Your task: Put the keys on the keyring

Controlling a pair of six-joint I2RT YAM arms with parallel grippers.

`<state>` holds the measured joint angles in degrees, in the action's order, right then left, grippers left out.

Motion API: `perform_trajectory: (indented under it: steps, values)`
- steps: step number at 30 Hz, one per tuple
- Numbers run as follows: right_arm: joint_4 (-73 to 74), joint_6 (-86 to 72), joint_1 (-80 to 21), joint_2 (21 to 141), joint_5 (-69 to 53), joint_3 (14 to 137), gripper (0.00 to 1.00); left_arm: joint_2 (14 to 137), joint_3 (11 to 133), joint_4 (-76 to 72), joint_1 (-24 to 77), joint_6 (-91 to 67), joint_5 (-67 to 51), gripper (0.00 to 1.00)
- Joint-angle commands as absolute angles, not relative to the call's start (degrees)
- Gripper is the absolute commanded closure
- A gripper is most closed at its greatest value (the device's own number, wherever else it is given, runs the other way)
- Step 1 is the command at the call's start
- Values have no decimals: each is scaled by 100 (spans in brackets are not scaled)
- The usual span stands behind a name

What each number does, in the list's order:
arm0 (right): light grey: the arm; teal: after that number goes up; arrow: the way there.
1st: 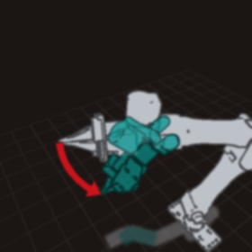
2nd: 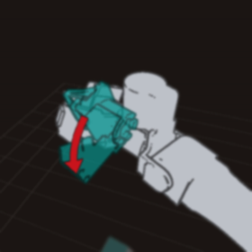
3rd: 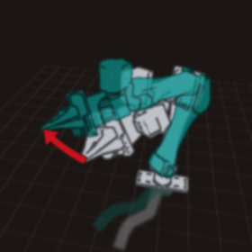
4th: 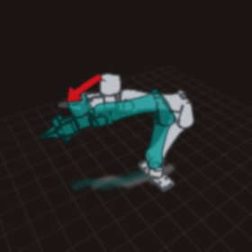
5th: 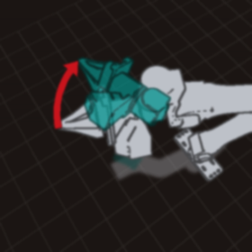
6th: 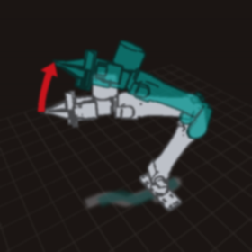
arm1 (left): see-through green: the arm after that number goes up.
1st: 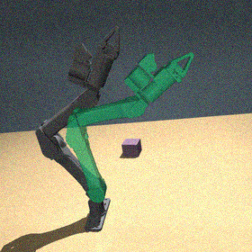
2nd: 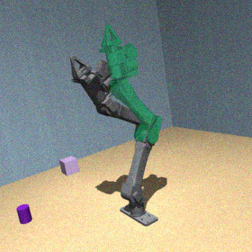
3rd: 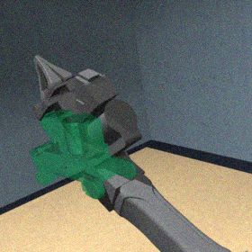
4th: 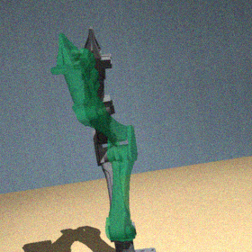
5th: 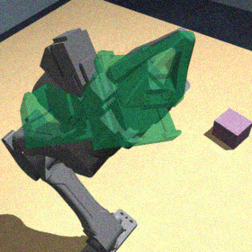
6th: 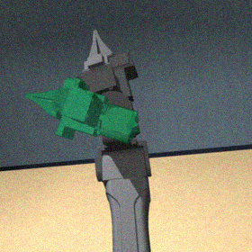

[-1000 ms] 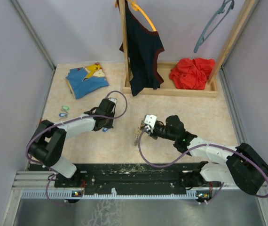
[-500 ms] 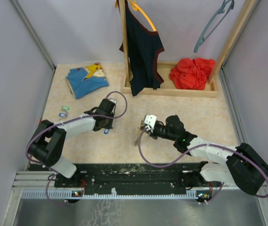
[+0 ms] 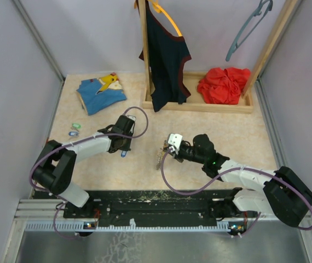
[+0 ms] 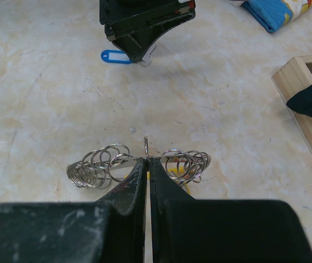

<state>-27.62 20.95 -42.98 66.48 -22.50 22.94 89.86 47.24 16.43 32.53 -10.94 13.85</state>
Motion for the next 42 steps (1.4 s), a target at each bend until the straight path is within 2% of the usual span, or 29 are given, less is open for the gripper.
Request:
perform_trajectory:
  steps: [1, 26, 32, 42]
  values:
    - [-3083, 2101, -4322, 6566, -2380, 2580, 100, 8758, 4915, 1819, 3305, -1149, 1481, 78]
    - [-3079, 2088, -4315, 6541, -2424, 2581, 100, 9010, 5009, 1972, 3313, -1134, 1396, 80]
    - [-3089, 2083, -4315, 6555, -2421, 2577, 100, 9035, 4988, 1964, 3315, -1117, 1377, 85]
    - [-3066, 2084, -4315, 6506, -2391, 2578, 100, 8440, 4763, 1678, 3322, -799, 1152, 100]
